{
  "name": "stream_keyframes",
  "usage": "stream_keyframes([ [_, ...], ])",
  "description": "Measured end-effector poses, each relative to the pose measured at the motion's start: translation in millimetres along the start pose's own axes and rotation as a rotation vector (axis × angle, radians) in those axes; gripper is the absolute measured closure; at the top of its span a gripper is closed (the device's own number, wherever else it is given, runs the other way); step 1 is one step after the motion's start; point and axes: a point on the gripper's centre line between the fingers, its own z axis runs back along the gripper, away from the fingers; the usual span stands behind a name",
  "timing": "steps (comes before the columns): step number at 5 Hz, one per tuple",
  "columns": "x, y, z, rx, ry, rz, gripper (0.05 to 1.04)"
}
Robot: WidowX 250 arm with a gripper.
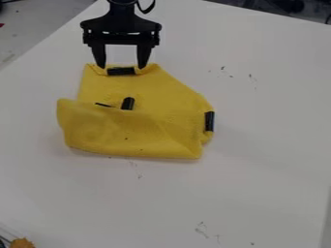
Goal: Unfold the cloth from top to bottom
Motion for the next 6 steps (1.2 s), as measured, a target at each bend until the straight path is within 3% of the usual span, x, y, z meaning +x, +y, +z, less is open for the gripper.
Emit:
stream_keyframes([
  [2,-25,6,-26,0.034,0.053,0.066,0.083],
  [3,-35,13,-32,0.066,0.043,0.135,0.083],
  [4,-48,15,-42,0.063,0.056,0.202,0.083],
  [6,-50,13,-51,0.036,0.045,0.25,0.083],
])
